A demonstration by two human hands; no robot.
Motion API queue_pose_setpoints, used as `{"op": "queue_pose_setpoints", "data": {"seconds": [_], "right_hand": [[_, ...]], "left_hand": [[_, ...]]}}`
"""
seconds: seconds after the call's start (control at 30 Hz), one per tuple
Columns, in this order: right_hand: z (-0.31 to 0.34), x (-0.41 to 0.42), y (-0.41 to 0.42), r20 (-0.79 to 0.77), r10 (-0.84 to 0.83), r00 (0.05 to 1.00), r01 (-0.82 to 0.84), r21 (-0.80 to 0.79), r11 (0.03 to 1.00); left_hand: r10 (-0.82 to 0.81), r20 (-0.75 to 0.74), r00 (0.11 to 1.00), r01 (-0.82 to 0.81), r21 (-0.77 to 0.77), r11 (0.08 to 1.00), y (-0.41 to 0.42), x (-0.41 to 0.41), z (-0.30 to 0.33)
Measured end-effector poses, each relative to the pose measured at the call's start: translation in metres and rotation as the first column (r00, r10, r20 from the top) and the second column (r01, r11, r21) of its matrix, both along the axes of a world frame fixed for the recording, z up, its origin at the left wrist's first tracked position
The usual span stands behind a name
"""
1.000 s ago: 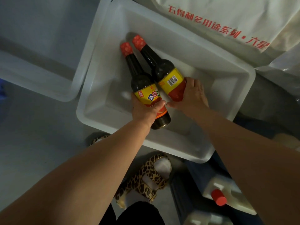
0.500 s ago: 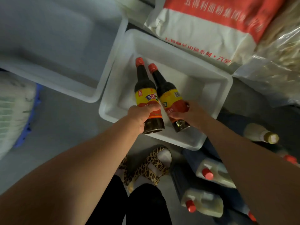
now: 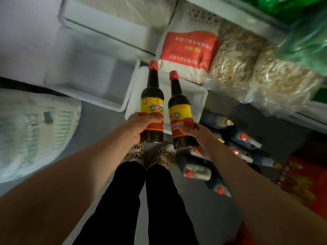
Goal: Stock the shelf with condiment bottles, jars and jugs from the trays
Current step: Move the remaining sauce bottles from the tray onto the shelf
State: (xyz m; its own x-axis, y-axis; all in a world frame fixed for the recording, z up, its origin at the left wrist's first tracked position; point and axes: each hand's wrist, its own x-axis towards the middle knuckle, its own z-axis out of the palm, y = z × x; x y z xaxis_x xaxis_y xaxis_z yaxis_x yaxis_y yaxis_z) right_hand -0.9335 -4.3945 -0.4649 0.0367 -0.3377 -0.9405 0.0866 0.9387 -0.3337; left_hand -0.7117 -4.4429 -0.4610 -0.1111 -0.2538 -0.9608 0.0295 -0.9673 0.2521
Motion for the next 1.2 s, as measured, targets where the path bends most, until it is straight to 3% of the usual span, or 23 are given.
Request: {"op": "queue_pose_setpoints", "data": {"seconds": [0.17,0.47,0.73,1.0,1.2], "right_hand": [[0.105,0.003,0.014,0.079,-0.168,0.983,0.175,-0.096,0.980],[0.276,0.007,0.031,0.251,-0.181,0.951,0.278,-0.433,0.858],[0.378,-0.009,0.023,0.304,-0.225,0.926,0.377,-0.698,0.609],[0.457,-0.051,0.004,0.428,-0.278,0.860,0.504,-0.801,0.324],[0.520,-0.105,-0.025,0.384,-0.324,0.864,0.449,-0.880,0.156]], "left_hand": [[-0.097,-0.100,0.990,0.085,-0.118,0.989,-0.016,-0.001,0.118],[-0.362,-0.175,0.915,0.245,-0.473,0.847,-0.043,-0.002,0.295],[-0.489,-0.158,0.858,0.231,-0.731,0.642,-0.076,-0.033,0.420],[-0.541,-0.193,0.819,0.096,-0.883,0.460,-0.093,-0.094,0.516],[-0.538,-0.198,0.819,0.016,-0.930,0.367,-0.116,-0.160,0.565]]}}
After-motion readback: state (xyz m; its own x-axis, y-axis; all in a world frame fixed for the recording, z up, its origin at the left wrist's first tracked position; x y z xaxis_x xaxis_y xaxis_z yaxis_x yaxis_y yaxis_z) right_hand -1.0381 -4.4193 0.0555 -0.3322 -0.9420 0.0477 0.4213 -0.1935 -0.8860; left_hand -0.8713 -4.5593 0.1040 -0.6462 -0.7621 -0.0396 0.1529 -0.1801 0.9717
